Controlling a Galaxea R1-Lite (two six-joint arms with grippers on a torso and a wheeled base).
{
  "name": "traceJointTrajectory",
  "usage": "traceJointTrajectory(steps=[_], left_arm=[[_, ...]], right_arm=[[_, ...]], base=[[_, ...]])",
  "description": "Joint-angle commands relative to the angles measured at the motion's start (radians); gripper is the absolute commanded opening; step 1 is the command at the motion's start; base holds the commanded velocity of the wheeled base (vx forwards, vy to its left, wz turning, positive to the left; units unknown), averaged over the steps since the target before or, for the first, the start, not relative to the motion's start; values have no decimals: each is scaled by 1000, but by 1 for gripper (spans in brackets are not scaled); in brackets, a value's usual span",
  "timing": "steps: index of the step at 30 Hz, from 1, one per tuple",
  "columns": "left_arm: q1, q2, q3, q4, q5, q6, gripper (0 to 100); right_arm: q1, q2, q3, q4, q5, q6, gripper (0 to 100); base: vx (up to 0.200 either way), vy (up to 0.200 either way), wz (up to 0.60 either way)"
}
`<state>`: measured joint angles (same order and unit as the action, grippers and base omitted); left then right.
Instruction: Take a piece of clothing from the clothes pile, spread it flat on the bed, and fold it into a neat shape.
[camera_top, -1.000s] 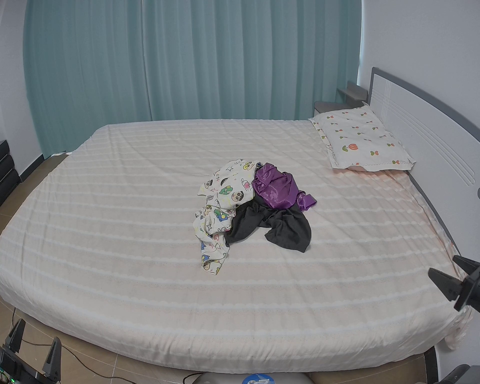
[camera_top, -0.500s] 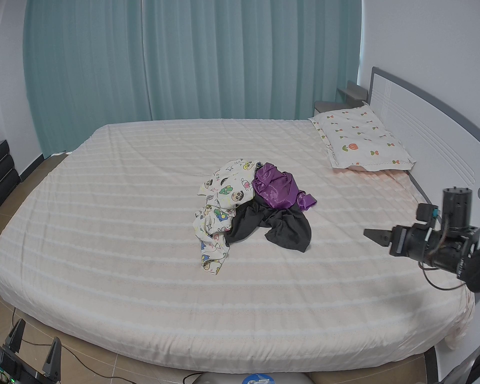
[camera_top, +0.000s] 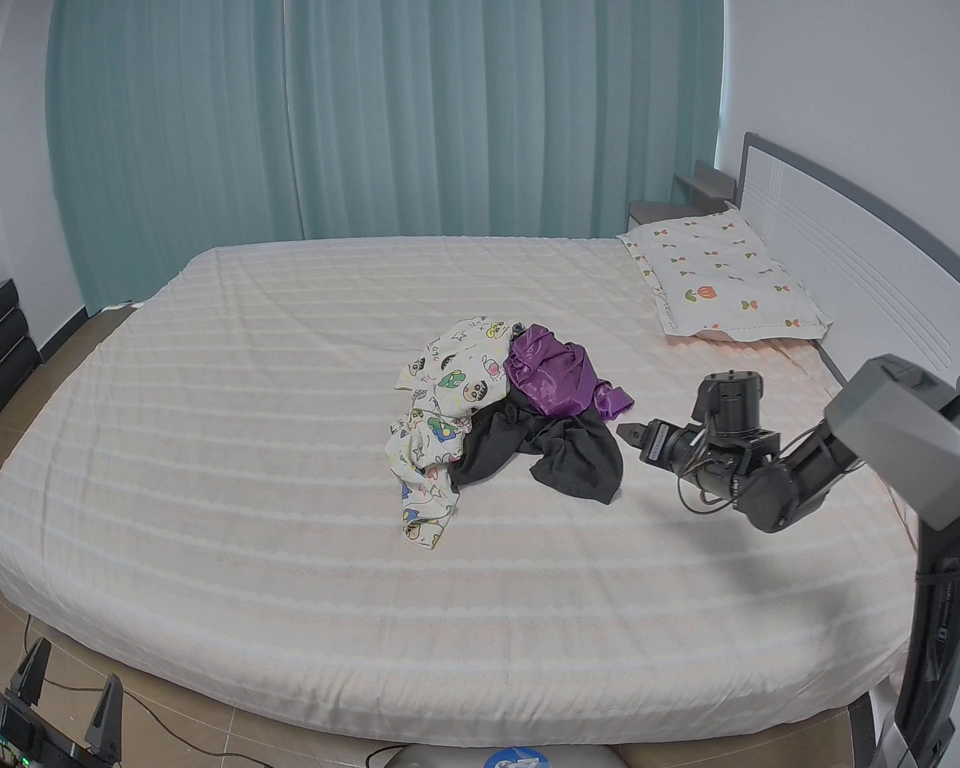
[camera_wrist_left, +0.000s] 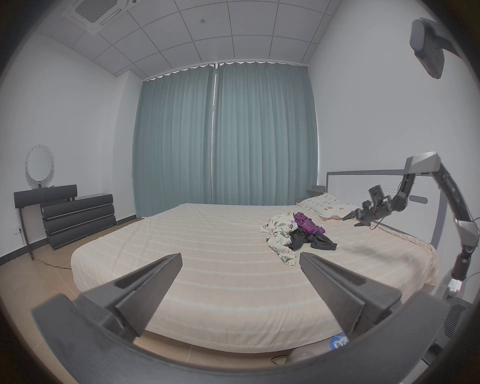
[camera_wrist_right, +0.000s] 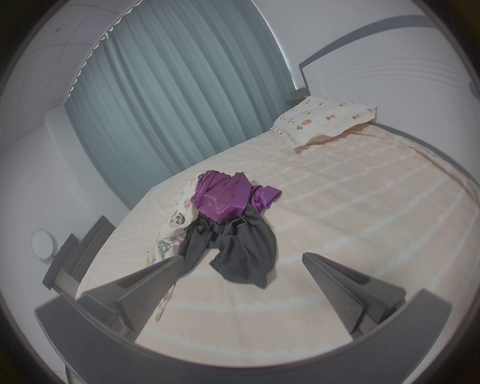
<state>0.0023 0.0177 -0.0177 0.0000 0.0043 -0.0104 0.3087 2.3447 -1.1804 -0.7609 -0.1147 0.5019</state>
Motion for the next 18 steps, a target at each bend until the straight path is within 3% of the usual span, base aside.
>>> traceJointTrajectory(steps=[1, 18], left_arm=[[1, -18, 16, 0, 2, -2, 100], [1, -18, 16, 0, 2, -2, 100]], right_arm=[[30, 248, -188, 12, -43, 23, 100], [32, 392, -423, 97, -80, 26, 100]], base=[[0, 0, 0], [0, 0, 0]])
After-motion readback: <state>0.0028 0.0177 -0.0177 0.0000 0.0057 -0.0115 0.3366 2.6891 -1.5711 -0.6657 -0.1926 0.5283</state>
